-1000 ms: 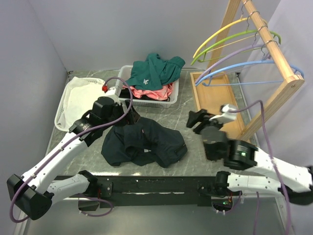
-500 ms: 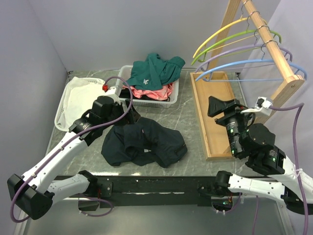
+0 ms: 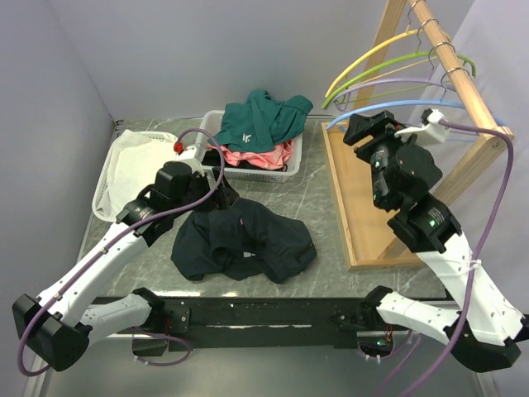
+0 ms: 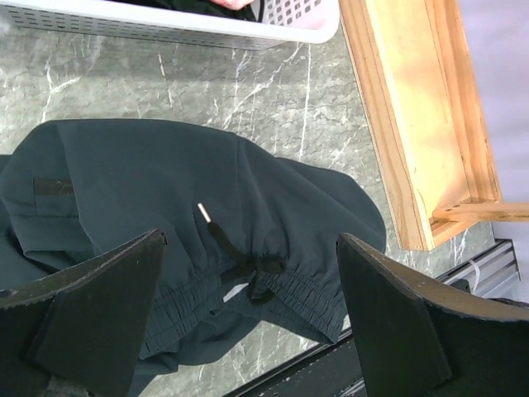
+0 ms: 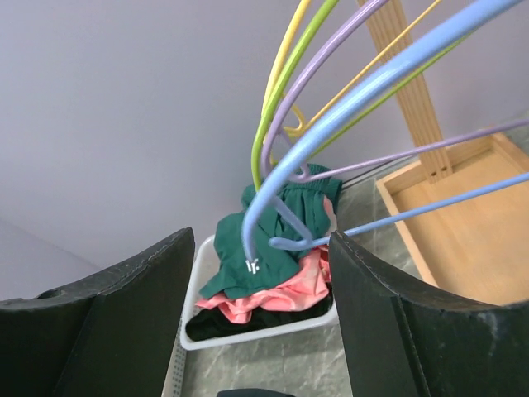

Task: Place the shorts on the hanger

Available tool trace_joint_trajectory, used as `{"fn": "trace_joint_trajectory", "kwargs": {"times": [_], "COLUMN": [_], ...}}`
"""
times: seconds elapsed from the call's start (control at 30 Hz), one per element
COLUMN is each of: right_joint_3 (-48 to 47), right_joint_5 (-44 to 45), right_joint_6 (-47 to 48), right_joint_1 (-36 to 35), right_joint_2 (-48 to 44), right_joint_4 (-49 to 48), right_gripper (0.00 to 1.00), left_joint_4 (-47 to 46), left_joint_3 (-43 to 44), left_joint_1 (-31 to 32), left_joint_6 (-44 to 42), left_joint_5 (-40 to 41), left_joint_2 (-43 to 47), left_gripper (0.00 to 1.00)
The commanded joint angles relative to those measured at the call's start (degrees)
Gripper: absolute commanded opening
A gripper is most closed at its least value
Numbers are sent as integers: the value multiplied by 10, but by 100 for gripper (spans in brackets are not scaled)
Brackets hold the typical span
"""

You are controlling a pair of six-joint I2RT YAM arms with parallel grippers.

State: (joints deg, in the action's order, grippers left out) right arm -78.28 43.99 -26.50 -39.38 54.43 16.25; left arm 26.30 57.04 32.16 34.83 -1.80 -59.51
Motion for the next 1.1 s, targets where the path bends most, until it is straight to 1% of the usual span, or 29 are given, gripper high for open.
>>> {"fn": "trace_joint_trajectory", "kwargs": {"times": [0.0,0.2,0.27,0.4,0.5,0.53,0.6,0.7,0.8,0.83,0.9,0.93,1.0,1.07], "right_joint_3": [-42,-49,-52,-56,-67,-67,-61,-49,-50,-50,-47,-46,-45,-48], "right_joint_5": [-87,-130,-152,-156,-166,-167,-171,-168,-167,-167,-171,-170,-167,-163], "right_joint_6": [-45,-87,-103,-112,-120,-123,-124,-124,-123,-123,-123,-122,-120,-115], "right_joint_1": [41,100,119,134,143,143,143,142,144,143,143,144,144,144], "right_joint_2": [17,45,52,66,80,81,76,67,67,66,64,63,63,65], "right_joint_4": [18,20,16,2,4,4,-3,-10,-6,-5,-7,-8,-7,-5], "right_gripper": [73,68,65,61,56,53,50,44,36,30,26,22,21,34], "left_joint_4": [-26,-28,-29,-31,-35,-33,-33,-35,-35,-36,-37,-38,-39,-42], "left_joint_3": [18,17,18,16,13,13,13,10,8,7,5,4,3,1], "left_joint_1": [-4,-6,-7,-10,-13,-13,-16,-18,-22,-22,-25,-25,-28,-30], "left_joint_6": [-13,-13,-13,-14,-15,-14,-16,-18,-19,-19,-20,-20,-20,-20], "left_joint_5": [-14,-20,-19,-22,-26,-25,-26,-28,-30,-32,-34,-35,-37,-43], "left_joint_2": [4,4,6,8,9,11,13,16,16,17,18,18,20,19], "left_gripper": [91,91,91,91,91,91,91,91,91,91,91,91,91,91]}}
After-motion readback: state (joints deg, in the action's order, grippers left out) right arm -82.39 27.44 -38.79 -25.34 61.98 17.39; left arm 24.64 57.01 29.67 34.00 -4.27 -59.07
